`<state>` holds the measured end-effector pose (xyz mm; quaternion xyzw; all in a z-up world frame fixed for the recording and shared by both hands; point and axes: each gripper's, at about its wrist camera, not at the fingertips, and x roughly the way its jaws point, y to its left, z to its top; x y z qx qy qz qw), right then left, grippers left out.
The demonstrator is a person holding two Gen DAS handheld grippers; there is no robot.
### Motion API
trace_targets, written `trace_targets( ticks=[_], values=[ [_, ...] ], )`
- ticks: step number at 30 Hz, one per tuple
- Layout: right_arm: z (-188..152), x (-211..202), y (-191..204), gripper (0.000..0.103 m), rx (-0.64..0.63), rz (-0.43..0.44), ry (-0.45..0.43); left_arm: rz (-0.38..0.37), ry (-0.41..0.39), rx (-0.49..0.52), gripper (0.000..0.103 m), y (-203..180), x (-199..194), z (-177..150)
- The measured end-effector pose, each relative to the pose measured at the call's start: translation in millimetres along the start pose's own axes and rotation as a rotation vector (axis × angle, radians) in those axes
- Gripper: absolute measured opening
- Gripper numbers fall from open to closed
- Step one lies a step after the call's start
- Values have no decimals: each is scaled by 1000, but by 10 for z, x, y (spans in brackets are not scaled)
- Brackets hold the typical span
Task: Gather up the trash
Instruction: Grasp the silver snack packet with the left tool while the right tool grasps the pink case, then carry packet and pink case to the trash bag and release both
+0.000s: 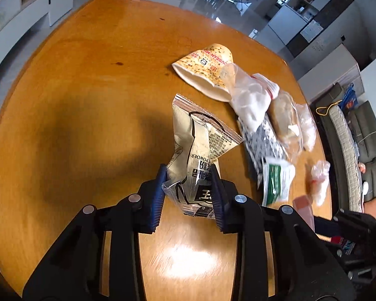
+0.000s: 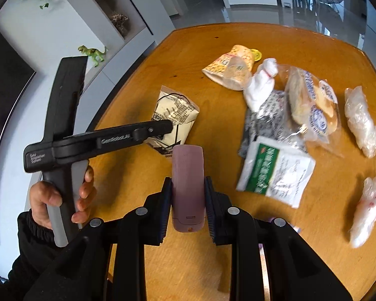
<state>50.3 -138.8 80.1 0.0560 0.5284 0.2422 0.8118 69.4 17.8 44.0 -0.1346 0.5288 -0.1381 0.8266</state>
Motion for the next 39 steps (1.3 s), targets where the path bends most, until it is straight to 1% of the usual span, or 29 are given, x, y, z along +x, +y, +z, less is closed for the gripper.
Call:
trace_targets(
  ticks=[2,7,11,15,18,23,27,28,32,34,35,36,37,38,39],
  values=[
    [-80,8,146,27,-11,18,2,10,-20,1,32,78,-185,-181],
    [-310,113,670,27,-61,80,19,31,-84,-7,32,307,-684,-631],
    [-466,227,1112,27,-118,124,37,52,-137,-46,32,602,-1077,-1007],
    [-615,368,1645,27,-194,178,68,84,-186,-113,32,992,-1489,-1422],
    [-754,495,2097,27,-262,225,98,133,-215,-174,32,1314,-1785,-1754],
    [-998,752,2858,27,-378,307,163,245,-262,-281,32,1819,-2247,-2354],
    [-1191,977,3388,27,-464,351,222,334,-283,-367,32,2179,-2498,-2812],
    [-1239,1041,3503,27,-483,359,238,351,-287,-397,32,2281,-2558,-2952],
    [-1359,1301,3859,27,-533,362,282,395,-297,-495,32,2584,-2705,-3340],
    [-1396,1436,4039,27,-556,364,287,411,-304,-544,32,2702,-2752,-3497],
    [-1419,1519,4155,30,-582,348,286,418,-308,-576,33,2792,-2782,-3587],
    [-1437,1600,4250,51,-605,307,286,424,-309,-597,35,2852,-2795,-3645],
    [-1437,1654,4296,64,-607,272,275,439,-308,-626,60,2932,-2814,-3705],
    [-1440,1673,4335,71,-603,275,263,477,-312,-681,84,3015,-2856,-3784],
    [-1443,1688,4361,71,-601,288,267,499,-332,-717,97,3057,-2887,-3839]
  ],
)
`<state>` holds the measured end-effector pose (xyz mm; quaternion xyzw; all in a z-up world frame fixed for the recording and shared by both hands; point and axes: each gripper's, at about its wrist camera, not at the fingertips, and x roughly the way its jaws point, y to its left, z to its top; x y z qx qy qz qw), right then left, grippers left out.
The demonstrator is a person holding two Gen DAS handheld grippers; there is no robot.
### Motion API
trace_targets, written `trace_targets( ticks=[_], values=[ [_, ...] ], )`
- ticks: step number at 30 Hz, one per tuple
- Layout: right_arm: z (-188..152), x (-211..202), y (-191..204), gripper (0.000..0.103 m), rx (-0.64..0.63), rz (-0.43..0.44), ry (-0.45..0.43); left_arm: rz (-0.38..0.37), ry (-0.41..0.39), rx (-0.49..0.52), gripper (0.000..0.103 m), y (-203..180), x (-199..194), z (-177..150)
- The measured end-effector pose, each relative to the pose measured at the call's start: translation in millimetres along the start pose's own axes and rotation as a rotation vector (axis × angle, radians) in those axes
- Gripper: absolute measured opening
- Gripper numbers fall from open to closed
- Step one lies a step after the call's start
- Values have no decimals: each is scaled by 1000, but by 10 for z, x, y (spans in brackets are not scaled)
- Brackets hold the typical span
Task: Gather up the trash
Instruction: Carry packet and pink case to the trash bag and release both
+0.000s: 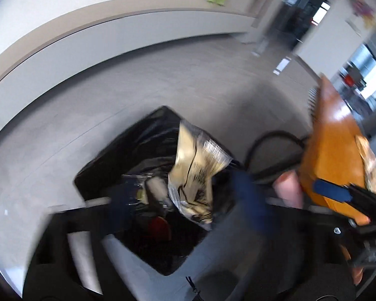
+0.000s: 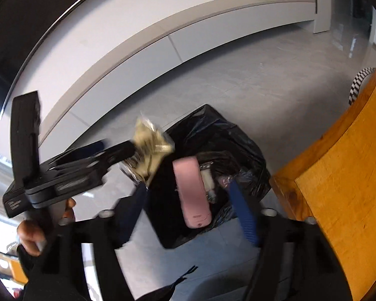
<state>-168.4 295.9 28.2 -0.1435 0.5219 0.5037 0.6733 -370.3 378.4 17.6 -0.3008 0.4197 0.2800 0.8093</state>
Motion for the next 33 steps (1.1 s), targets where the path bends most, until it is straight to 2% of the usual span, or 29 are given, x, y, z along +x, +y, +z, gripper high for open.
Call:
trace_targets(
  ticks=[3,7,10,14,19,24,33],
  values=[
    [-64,-37,60,71,-12,18,-2,39,-31,-81,97,191,-33,11],
    [-159,-158,43,71,-22,8,-17,33,-36,-130,97,247,-36,29],
    [-193,-204,-28,71,-7,7,-33,20,-40,-113,97,133,-53,-1],
    [-277,-378,-156,71,17,-16,-59,5,-24,-42,97,-43,-13,29],
    [-381,-608,-421,71,66,-32,-88,-27,-10,28,97,-430,24,63],
    [-490,-911,-812,71,131,-101,-138,-83,0,126,97,-967,37,84],
    [-766,-1613,-1867,71,314,-233,-204,-185,52,306,97,-2136,246,82]
  ],
)
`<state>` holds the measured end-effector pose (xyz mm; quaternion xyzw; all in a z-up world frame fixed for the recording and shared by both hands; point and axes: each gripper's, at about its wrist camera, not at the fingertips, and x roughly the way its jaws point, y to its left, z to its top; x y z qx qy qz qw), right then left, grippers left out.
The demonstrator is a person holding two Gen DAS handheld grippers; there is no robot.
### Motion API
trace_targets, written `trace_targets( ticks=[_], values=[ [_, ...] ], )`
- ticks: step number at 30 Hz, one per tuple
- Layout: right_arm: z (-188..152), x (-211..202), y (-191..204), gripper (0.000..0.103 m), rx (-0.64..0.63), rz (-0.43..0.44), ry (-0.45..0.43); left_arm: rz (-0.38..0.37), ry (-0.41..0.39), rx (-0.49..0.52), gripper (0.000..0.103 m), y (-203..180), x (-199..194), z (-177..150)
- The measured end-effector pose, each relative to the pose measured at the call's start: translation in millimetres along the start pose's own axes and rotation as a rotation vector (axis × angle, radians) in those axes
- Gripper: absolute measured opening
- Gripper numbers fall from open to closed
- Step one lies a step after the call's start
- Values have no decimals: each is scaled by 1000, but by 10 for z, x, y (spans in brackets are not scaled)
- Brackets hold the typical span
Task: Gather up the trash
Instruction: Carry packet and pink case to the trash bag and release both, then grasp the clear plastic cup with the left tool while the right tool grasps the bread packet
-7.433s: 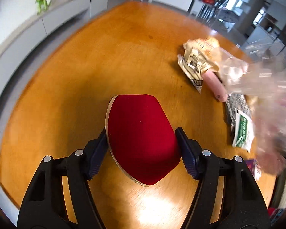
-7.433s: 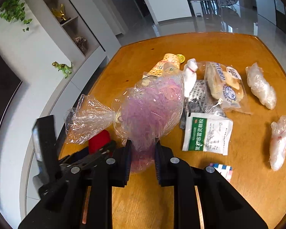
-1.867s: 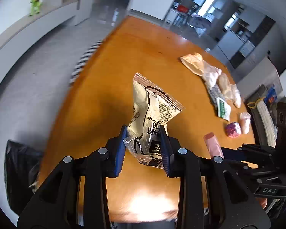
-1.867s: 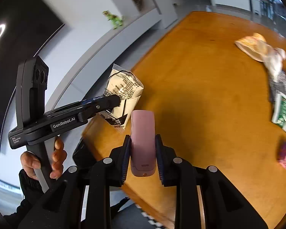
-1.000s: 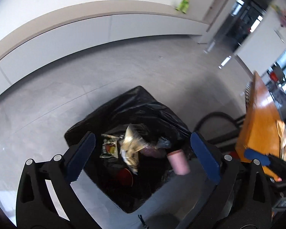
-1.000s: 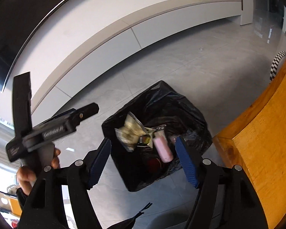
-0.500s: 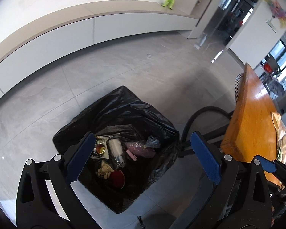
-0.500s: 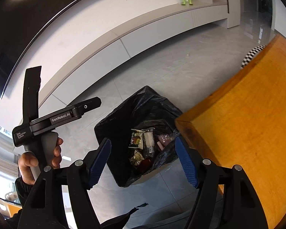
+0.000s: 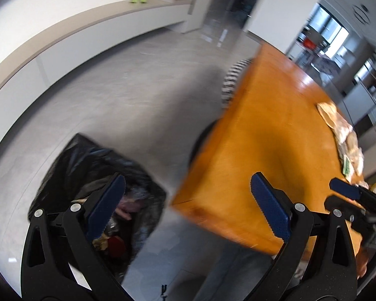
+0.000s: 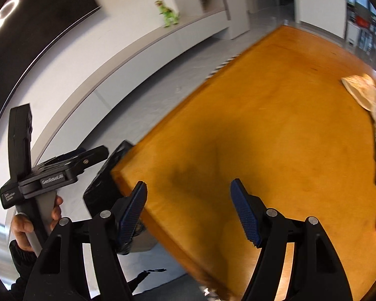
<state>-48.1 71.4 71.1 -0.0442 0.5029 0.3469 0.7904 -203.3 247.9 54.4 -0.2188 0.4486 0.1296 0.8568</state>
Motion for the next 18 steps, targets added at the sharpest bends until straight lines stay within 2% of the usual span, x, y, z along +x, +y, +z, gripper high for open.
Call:
trace_targets(
  ticks=[8,13,14,15,18],
  values=[
    [119,-468,-1079,71,153,-142,-52,-78,60,112,97,-925,333,361],
    [198,-760,-1827,71,258,-246,-87,-96,83,204,97,-1627,517,613],
    [206,-817,-2026,73,287,-268,-89,-100,92,227,97,-1801,567,666],
    [217,-851,-2148,79,308,-284,-94,-105,100,243,97,-1946,610,711],
    [265,-1008,-2667,83,372,-364,-117,-116,129,285,97,-2370,768,822]
  ],
)
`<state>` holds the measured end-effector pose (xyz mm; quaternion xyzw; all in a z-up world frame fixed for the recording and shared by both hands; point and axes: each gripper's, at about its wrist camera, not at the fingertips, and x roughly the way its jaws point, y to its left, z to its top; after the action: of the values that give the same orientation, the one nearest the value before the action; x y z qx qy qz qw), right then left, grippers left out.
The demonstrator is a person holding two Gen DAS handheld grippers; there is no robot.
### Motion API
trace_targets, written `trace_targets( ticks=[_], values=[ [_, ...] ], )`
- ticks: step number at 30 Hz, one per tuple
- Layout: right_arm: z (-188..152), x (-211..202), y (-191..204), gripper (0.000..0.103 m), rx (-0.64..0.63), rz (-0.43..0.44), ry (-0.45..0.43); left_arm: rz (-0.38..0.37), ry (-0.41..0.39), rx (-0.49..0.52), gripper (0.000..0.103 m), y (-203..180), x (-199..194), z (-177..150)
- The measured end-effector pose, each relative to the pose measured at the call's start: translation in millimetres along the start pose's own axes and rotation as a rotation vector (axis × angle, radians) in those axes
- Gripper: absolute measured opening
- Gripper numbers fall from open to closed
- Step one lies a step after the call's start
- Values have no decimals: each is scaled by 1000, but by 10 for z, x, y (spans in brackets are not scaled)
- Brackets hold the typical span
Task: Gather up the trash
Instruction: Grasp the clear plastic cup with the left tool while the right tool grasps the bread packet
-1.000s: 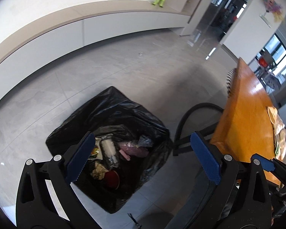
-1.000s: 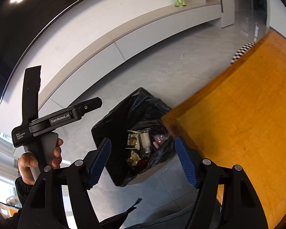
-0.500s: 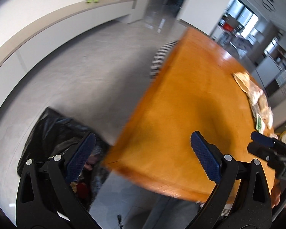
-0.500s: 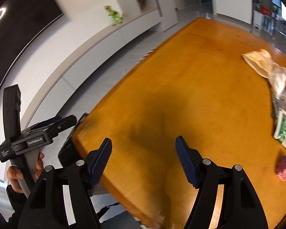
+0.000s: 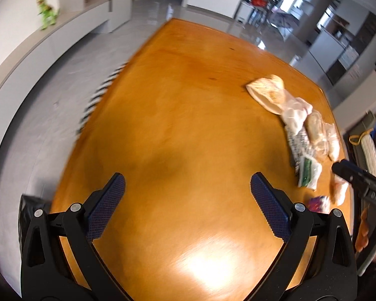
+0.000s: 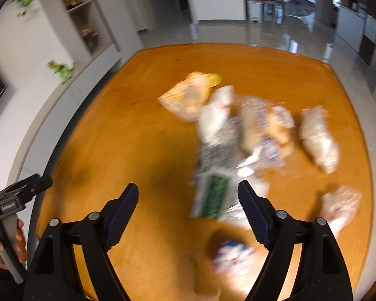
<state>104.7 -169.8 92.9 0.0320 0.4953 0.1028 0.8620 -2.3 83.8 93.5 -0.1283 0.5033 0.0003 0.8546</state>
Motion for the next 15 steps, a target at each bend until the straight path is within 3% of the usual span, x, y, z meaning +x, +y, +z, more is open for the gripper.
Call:
trace_targets(
  ticks=[4,8,15],
  values=[
    [288,240,-421,84,59,-45,31,-27,35,51,97,-437,219,320],
    [460,579,-734,84,92,-33,83,-46,70,77,97,-773,456,580],
    [475,887,-829,88,144,6,101,-67,128,63,97,-1246,969,983]
  ],
)
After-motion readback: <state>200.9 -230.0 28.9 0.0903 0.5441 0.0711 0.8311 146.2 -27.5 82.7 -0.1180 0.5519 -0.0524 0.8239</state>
